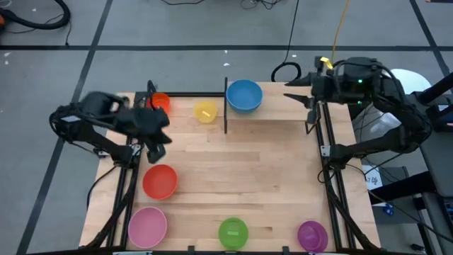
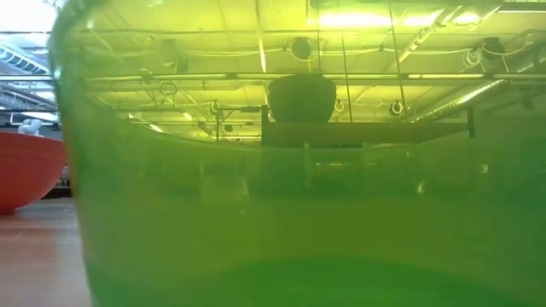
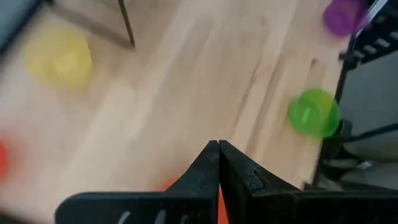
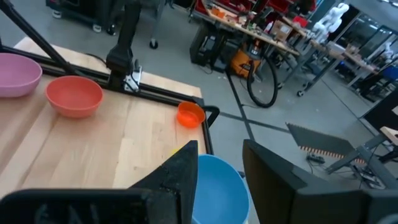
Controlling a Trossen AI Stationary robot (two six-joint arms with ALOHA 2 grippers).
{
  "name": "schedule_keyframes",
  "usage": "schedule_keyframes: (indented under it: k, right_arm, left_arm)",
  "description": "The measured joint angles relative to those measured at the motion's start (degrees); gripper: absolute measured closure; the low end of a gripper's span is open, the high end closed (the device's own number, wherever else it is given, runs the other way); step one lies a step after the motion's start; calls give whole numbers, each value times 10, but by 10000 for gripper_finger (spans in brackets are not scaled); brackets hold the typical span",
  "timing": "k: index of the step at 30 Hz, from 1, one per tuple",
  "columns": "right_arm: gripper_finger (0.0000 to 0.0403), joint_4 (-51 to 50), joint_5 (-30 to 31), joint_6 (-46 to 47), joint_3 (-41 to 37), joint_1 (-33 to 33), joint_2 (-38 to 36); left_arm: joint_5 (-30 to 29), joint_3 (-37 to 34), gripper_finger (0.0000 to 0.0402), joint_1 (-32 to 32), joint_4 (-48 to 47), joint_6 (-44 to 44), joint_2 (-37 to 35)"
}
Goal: Place and stack bowls onto a shelf
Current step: Stack the bottom orange bowl on top of the blue bowl on the shelf
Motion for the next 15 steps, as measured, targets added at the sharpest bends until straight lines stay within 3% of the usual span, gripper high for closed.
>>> schedule_keyframes:
  k: [7,15]
  right_arm:
    - [284,0,-1,-3,0,0,-8]
    - [284,1,-1,-50,0,0,-9]
  left_arm:
    - [14,-120,394,-46,0,-292,0]
    - [73,-226,393,-82,26,-434,0]
